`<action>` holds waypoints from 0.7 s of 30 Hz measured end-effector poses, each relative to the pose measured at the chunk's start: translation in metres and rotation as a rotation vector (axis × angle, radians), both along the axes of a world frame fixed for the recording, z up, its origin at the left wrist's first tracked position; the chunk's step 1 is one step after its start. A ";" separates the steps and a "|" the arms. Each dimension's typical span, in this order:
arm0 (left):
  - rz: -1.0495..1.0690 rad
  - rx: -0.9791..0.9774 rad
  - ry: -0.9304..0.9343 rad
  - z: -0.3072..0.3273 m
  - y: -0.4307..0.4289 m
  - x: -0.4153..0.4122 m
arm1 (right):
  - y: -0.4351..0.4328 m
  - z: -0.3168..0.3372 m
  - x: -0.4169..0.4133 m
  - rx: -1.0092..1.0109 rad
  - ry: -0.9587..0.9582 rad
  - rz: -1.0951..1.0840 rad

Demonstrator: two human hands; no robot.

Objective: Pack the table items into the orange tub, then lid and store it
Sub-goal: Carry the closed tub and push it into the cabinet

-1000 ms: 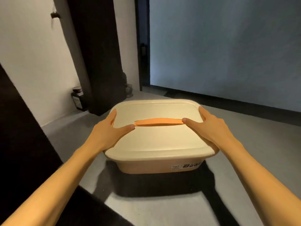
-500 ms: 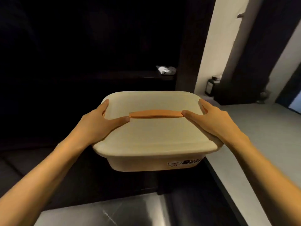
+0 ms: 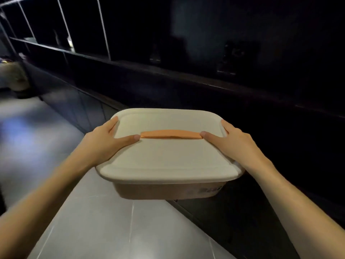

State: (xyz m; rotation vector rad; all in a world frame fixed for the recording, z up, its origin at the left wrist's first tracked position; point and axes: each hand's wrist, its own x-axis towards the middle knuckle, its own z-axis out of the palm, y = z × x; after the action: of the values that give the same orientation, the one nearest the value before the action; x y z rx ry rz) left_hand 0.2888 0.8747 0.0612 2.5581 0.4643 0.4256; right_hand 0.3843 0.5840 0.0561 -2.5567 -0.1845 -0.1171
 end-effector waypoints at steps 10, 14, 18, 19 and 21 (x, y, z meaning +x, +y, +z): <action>0.315 -0.035 0.017 -0.012 0.226 0.027 | 0.263 -0.011 0.106 0.021 -0.023 0.291; 0.389 -0.062 -0.001 -0.028 0.303 0.051 | 0.357 -0.018 0.150 -0.006 -0.053 0.379; 0.501 -0.108 -0.026 -0.038 0.383 0.087 | 0.453 -0.020 0.200 -0.021 -0.046 0.454; 0.507 -0.105 -0.044 -0.038 0.403 0.097 | 0.477 -0.019 0.213 -0.021 -0.044 0.460; 0.498 -0.095 -0.080 -0.038 0.441 0.117 | 0.527 -0.015 0.237 -0.012 -0.047 0.478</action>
State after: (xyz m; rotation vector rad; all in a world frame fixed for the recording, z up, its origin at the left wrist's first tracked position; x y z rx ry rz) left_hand 0.4057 1.3159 0.0232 2.3066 1.0694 0.6571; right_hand 0.6217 1.1111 0.0415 -2.4475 -0.8052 0.0082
